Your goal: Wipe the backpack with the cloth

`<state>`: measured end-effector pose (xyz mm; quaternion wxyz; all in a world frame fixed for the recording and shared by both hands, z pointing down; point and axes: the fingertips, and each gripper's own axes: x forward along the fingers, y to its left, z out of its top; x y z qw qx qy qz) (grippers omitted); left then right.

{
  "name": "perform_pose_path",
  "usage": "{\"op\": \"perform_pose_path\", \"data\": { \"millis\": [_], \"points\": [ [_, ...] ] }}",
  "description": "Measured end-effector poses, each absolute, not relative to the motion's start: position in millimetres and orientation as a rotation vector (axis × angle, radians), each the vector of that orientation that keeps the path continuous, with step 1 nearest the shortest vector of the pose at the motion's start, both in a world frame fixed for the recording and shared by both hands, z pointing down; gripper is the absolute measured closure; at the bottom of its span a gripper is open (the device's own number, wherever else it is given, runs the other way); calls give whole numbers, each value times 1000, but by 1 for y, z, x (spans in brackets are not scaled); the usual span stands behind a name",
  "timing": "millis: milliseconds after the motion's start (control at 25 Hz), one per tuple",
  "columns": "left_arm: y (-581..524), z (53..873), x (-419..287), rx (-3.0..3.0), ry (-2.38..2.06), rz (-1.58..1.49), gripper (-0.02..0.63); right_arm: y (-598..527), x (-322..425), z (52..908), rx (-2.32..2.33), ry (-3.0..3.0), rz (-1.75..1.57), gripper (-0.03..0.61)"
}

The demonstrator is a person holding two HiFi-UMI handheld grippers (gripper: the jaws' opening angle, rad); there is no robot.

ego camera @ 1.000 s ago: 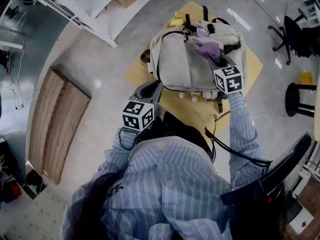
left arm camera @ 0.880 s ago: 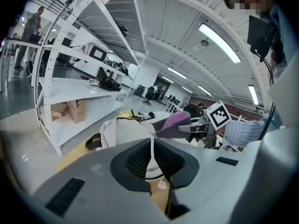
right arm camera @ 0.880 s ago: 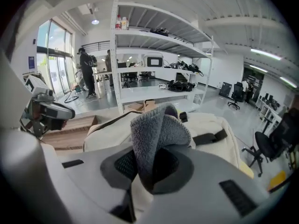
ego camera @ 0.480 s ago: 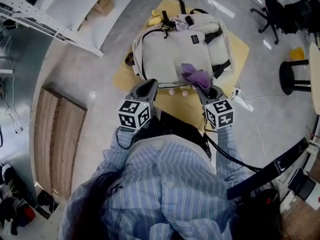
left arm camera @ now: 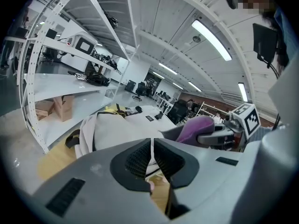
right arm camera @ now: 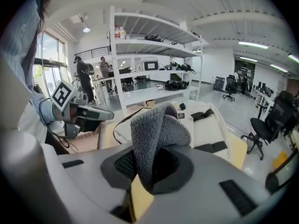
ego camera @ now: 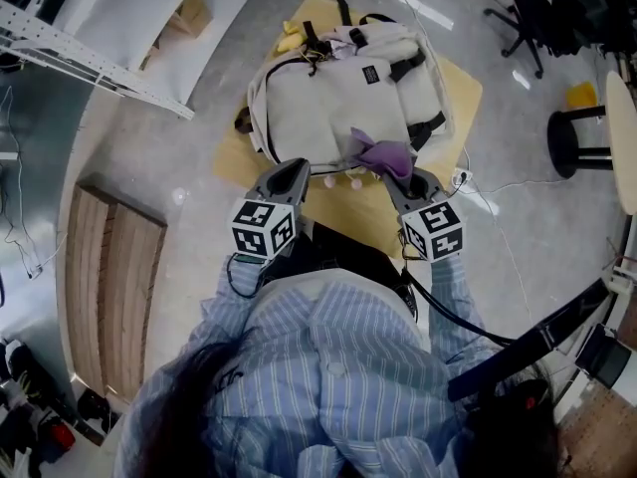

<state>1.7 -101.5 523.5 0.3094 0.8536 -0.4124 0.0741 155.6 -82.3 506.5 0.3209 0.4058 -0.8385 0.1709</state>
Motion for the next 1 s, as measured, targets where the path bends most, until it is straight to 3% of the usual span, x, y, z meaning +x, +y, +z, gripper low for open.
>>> {"op": "perform_pose_path", "data": {
  "millis": [560,1000],
  "points": [
    [-113,515,-4,2226,-1186,179,592,-292,180,458,1028,-2179,16,529],
    [-106,519,-36,2134,-1303,165,592,-396,159,484,1071,-2068,37,529]
  ]
}}
